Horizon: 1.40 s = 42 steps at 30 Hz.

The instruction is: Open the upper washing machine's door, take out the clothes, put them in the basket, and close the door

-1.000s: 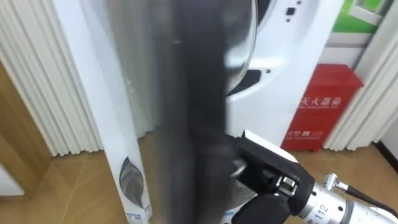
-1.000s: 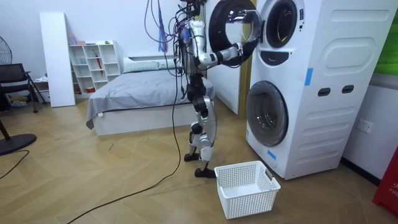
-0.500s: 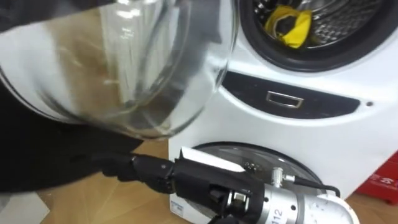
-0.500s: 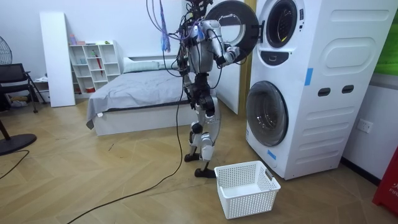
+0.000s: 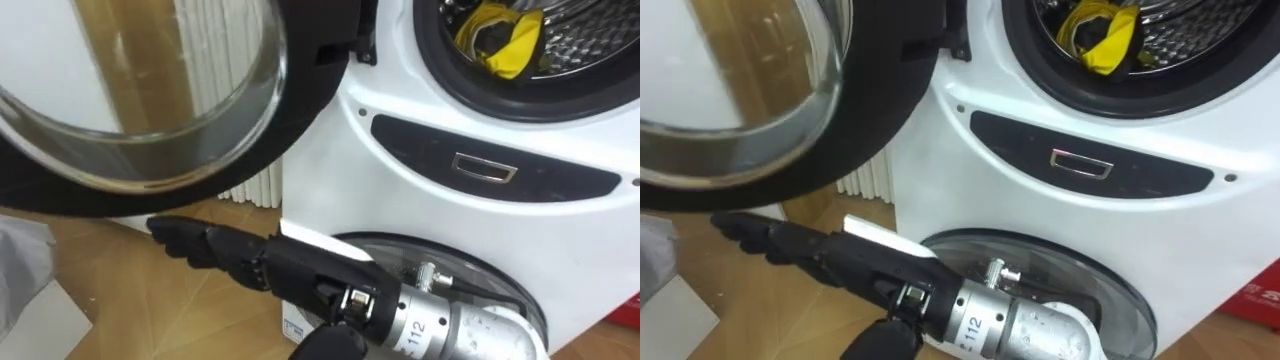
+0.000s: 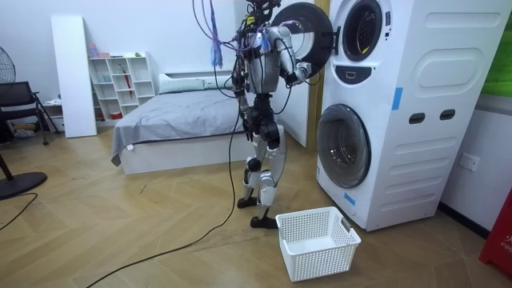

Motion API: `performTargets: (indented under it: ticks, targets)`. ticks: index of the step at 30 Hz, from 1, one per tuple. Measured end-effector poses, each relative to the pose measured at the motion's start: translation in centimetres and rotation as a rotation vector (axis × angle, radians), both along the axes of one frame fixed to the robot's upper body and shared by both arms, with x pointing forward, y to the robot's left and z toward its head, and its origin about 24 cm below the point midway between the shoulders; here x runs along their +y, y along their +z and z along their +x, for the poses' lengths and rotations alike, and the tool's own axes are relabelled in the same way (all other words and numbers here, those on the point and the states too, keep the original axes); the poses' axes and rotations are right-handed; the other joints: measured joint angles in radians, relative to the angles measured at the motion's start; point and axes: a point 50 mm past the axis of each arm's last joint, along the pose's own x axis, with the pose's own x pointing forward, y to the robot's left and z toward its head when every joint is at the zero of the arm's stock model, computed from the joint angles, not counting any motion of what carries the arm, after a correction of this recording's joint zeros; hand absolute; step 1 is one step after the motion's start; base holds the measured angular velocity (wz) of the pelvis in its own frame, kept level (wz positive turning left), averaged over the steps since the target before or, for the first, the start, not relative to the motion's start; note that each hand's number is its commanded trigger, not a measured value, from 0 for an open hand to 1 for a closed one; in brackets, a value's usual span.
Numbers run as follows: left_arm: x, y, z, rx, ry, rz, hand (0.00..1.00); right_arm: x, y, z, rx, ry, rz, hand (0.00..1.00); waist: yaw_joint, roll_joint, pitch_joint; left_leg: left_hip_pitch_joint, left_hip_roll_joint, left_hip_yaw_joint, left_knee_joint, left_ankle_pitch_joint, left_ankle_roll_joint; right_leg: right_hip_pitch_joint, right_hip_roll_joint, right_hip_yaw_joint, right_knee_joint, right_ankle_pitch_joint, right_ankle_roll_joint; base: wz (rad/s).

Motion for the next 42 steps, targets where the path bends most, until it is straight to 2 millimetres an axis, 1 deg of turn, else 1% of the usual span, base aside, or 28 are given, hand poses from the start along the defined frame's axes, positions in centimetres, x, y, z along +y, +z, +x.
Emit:
performTargets:
  ticks: [2, 3, 4, 8, 10, 11, 12, 13, 14, 16, 20, 22, 26, 31, 36, 37, 40, 42]
  targets:
    - [-0.1, -0.1, 0.0, 0.001, 0.006, 0.002, 0.0, -0.2, 0.0, 0.1, 0.002, -0.016, 0.0, 0.0, -0.002, 0.001, 0.0006, 0.004, 0.0, 0.001, -0.001, 0.0, 0.0, 0.001, 0.0, 0.002, -0.001, 0.0, 0.0, 0.0]
    - [-0.2, -0.2, -0.1, 0.01, 0.012, 0.003, 0.0, -0.4, -0.1, 0.1, 0.004, -0.026, -0.004, 0.0, -0.006, 0.003, 0.0022, 0.011, 0.0, 0.002, -0.002, 0.0, 0.0, 0.007, 0.0, 0.002, -0.002, 0.0, 0.0, 0.0]
    - [-0.2, -0.3, -0.1, 0.015, 0.014, 0.003, 0.0, -0.7, -0.1, 0.2, 0.006, -0.039, -0.006, 0.0, -0.011, 0.005, 0.0039, 0.017, 0.0, 0.004, -0.002, 0.0, 0.0, 0.014, 0.0, 0.005, -0.004, 0.0, 0.001, 0.0]
    - [-0.2, -0.4, -0.4, 0.03, 0.033, 0.002, 0.0, -1.7, -0.3, 0.4, 0.01, -0.082, -0.02, 0.0, -0.035, 0.011, 0.0064, 0.015, -0.001, 0.008, -0.001, 0.0, 0.0, 0.012, 0.0, 0.011, -0.002, -0.001, 0.002, 0.0]
    - [-0.1, -0.4, -0.4, 0.03, 0.035, 0.005, 0.0, -2.1, -1.0, 0.1, 0.036, -0.094, -0.035, 0.0, -0.053, 0.013, 0.0059, 0.013, -0.001, 0.008, 0.001, 0.0, 0.0, 0.012, 0.0, 0.012, -0.001, -0.001, 0.002, 0.0]
    - [-0.1, -0.4, -0.3, 0.028, 0.037, 0.005, 0.0, -2.2, -1.2, 0.0, 0.04, -0.096, -0.039, 0.0, -0.056, 0.014, 0.0056, 0.012, -0.001, 0.007, 0.001, 0.0, 0.0, 0.011, 0.0, 0.012, -0.001, -0.001, 0.002, 0.0]
    - [0.0, -0.3, -0.1, 0.022, 0.042, 0.006, 0.0, -2.4, -1.5, -0.1, 0.049, -0.103, -0.048, 0.0, -0.063, 0.016, 0.0042, 0.011, -0.001, 0.007, 0.002, 0.0, 0.0, 0.009, 0.0, 0.013, -0.001, -0.001, 0.002, 0.0]
    - [0.0, -0.3, 0.1, 0.016, 0.045, 0.007, 0.0, -2.7, -1.8, -0.2, 0.051, -0.116, -0.064, 0.0, -0.069, 0.019, 0.0005, 0.009, -0.001, 0.008, 0.002, 0.0, 0.0, 0.007, 0.0, 0.015, -0.001, -0.001, 0.002, 0.0]
    - [0.0, -0.3, 0.1, 0.015, 0.045, 0.006, 0.0, -2.8, -1.8, -0.3, 0.052, -0.121, -0.068, 0.0, -0.074, 0.022, -0.0013, 0.008, -0.001, 0.008, 0.002, 0.0, 0.0, 0.006, 0.0, 0.015, 0.0, -0.001, 0.002, 0.0]
    - [0.0, -0.3, 0.3, 0.011, 0.043, 0.006, 0.0, -2.9, -1.8, -0.2, 0.05, -0.126, -0.068, 0.0, -0.083, 0.027, -0.0079, 0.008, 0.0, 0.013, 0.002, 0.0, 0.0, 0.002, 0.001, 0.023, 0.002, 0.0, 0.001, -0.09]
    - [0.0, -0.2, 0.4, 0.009, 0.042, 0.006, 0.0, -3.0, -1.8, -0.1, 0.048, -0.131, -0.068, 0.0, -0.09, 0.035, -0.0126, 0.011, 0.0, 0.016, 0.002, 0.0, 0.0, 0.003, 0.002, 0.026, 0.002, 0.0, 0.001, -0.03]
    - [0.0, -0.2, 0.5, 0.007, 0.041, 0.005, 0.0, -3.0, -1.8, -0.2, 0.047, -0.134, -0.068, 0.0, -0.109, 0.034, -0.0154, 0.012, 0.0, 0.024, 0.001, 0.0, 0.0, 0.004, 0.002, 0.026, 0.0, 0.0, 0.001, 0.0]
    - [-0.1, -0.3, 0.5, 0.005, 0.045, 0.002, 0.0, -3.8, -2.0, -0.1, 0.06, -0.179, -0.06, 0.0, -0.113, 0.03, -0.0177, 0.019, 0.0, 0.033, 0.0, 0.0, 0.0, 0.009, 0.001, 0.031, 0.0, 0.0, 0.001, -0.03]
    - [-0.1, -0.3, 0.4, 0.005, 0.049, 0.004, 0.0, -4.5, -1.7, 0.2, 0.059, -0.232, -0.037, 0.0, -0.13, 0.028, -0.0166, 0.031, 0.0, 0.042, -0.002, 0.0, 0.0, 0.014, 0.002, 0.043, 0.001, -0.001, 0.002, -0.07]
    - [0.0, -0.3, 0.1, 0.01, 0.054, 0.018, 0.0, -4.7, -1.6, 0.3, 0.054, -0.249, -0.029, 0.0, -0.146, 0.025, -0.0138, 0.035, 0.0, 0.043, -0.003, 0.0, 0.0, 0.015, 0.003, 0.049, 0.001, 0.0, 0.002, -0.03]
    - [0.0, -0.3, 0.1, 0.01, 0.054, 0.018, 0.0, -4.9, -1.5, 0.3, 0.05, -0.258, -0.023, 0.0, -0.154, 0.023, -0.0141, 0.035, 0.0, 0.043, -0.003, 0.0, 0.0, 0.016, 0.003, 0.049, 0.001, 0.0, 0.002, 0.0]
    - [0.1, -0.4, -0.6, 0.031, 0.054, 0.022, 0.0, -5.4, -1.2, 0.6, 0.04, -0.289, -0.01, 0.0, -0.159, 0.025, -0.0115, 0.044, 0.0, 0.043, -0.005, 0.0, 0.0, 0.023, 0.004, 0.052, 0.0, 0.0, 0.002, -0.01]
    - [0.1, -0.5, -0.8, 0.038, 0.055, 0.02, 0.0, -5.8, -1.0, 0.7, 0.032, -0.31, -0.01, 0.0, -0.164, 0.03, -0.0083, 0.049, 0.0, 0.043, -0.004, -0.001, 0.0, 0.029, 0.004, 0.052, -0.002, 0.0, 0.003, 0.0]
